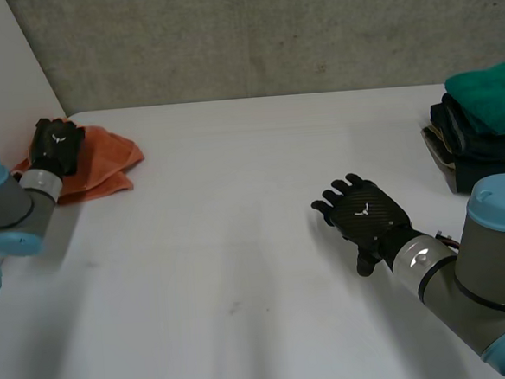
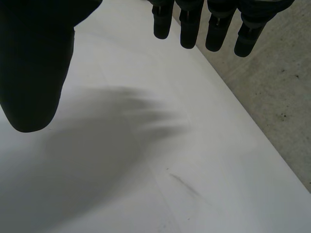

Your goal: Fold the laundry.

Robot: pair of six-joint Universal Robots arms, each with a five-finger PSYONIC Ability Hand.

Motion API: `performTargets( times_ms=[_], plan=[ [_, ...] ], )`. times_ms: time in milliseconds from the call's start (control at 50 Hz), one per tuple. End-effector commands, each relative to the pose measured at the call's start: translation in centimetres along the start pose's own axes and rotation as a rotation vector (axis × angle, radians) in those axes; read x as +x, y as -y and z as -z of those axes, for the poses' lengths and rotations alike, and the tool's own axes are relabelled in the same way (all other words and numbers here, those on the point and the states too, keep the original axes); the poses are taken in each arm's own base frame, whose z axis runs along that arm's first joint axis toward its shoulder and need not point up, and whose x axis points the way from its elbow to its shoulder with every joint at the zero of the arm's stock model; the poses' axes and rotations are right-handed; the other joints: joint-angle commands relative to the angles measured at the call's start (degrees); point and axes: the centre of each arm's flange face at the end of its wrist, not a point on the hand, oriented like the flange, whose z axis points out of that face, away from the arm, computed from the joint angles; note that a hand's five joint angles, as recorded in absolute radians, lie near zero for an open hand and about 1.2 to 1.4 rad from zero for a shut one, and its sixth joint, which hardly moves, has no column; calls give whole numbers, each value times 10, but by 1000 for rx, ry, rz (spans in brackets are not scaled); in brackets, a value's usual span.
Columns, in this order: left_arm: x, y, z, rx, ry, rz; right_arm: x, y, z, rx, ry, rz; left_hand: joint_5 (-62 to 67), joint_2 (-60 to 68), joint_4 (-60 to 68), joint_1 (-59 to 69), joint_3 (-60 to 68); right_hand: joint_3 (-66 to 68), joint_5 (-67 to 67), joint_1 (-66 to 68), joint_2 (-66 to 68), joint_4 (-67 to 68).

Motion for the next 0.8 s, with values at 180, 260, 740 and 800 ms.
performTargets(
  times_ms=[180, 260, 740, 800],
  plan=[
    [-11, 247, 63, 354, -64, 376, 10, -3, -2, 3, -32, -10, 134, 116, 114, 134, 120, -21, -25, -30, -23, -21],
    [-8, 234, 58, 322, -43, 367, 12, -7, -1, -11, -35, -16, -193, -212, -214, -194, -208, -21, -25, -30, -23, -21],
    [8, 9, 9, -13, -71, 7, 16, -7, -5, -4, -48, -13, -383, -402, -404, -384, -398, -21, -25, -30, -23, -21],
    [12, 0, 3, 1, -70, 1, 17, -7, -6, -2, -53, -10, -382, -400, -402, -382, -396, -21, -25, -30, -23, -21]
  ],
)
